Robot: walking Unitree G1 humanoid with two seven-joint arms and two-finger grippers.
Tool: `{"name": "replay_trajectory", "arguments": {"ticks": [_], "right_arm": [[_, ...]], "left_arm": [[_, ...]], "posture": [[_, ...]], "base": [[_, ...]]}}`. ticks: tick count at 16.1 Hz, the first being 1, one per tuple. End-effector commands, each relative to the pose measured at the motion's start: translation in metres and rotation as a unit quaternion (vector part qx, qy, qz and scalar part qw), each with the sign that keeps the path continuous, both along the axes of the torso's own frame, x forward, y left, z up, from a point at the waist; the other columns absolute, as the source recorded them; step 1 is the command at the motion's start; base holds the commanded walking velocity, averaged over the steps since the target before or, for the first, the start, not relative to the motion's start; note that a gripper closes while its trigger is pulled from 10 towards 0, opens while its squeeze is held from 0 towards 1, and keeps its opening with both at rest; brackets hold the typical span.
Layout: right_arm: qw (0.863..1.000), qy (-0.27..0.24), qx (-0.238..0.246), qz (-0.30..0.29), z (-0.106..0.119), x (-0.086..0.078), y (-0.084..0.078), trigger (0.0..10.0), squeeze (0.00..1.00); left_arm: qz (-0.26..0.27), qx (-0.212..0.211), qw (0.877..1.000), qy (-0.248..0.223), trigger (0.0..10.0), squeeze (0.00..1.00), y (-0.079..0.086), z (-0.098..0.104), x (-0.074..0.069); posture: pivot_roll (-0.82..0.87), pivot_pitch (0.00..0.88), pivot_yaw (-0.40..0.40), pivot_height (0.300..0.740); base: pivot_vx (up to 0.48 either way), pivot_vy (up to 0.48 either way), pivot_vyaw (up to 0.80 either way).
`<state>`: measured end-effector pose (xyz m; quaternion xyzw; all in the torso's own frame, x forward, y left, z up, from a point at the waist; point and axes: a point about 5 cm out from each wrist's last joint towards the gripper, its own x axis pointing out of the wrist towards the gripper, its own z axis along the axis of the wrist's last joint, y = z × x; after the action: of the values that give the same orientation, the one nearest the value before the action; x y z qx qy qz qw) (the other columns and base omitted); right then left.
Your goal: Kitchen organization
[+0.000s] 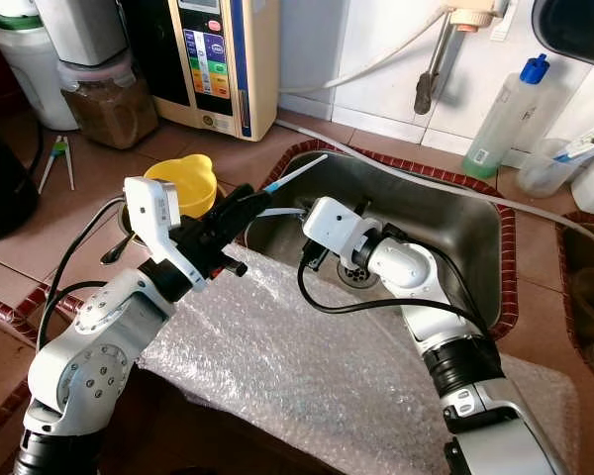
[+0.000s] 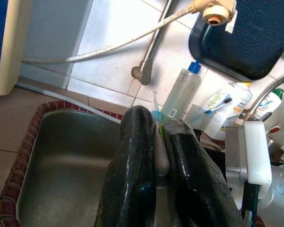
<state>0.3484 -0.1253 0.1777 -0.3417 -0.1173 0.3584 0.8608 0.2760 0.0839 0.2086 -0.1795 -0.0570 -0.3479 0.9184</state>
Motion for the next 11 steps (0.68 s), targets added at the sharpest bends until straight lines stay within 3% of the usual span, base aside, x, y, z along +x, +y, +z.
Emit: {"name": "replay_trajectory", "arguments": {"ticks": [1, 5, 6, 7, 11], "right_arm": [[0.999, -0.007, 0.028, -0.023, 0.007, 0.004, -0.009, 0.0, 0.00], [0.998, -0.009, 0.027, -0.062, 0.003, 0.009, -0.012, 0.0, 0.00], [0.996, -0.009, 0.024, -0.084, 0.002, 0.012, -0.015, 0.0, 0.00], [0.995, -0.005, 0.028, -0.095, 0.000, 0.014, -0.017, 0.0, 0.00], [0.994, 0.002, 0.023, -0.106, -0.004, 0.016, -0.019, 0.0, 0.00]], "left_arm": [[0.003, 0.016, 1.000, 0.021, 10.0, 0.00, 0.000, -0.009, -0.002], [0.012, 0.021, 0.999, 0.030, 10.0, 0.00, 0.003, -0.013, -0.002], [0.015, 0.024, 0.999, 0.036, 10.0, 0.21, 0.004, -0.015, -0.003], [0.017, 0.023, 0.999, 0.042, 10.0, 1.00, 0.005, -0.017, -0.003], [0.023, 0.035, 0.998, 0.049, 10.0, 1.00, 0.006, -0.022, -0.003]], "posture": [[0.01, 0.083, 0.003, 0.740], [0.01, 0.091, -0.003, 0.740], [0.02, 0.093, -0.003, 0.740], [0.02, 0.093, -0.003, 0.740], [0.01, 0.101, -0.005, 0.740]], "base": [[0.000, 0.000, 0.00], [0.000, 0.000, 0.00], [0.000, 0.000, 0.00], [0.000, 0.000, 0.00], [0.000, 0.000, 0.00]]}}
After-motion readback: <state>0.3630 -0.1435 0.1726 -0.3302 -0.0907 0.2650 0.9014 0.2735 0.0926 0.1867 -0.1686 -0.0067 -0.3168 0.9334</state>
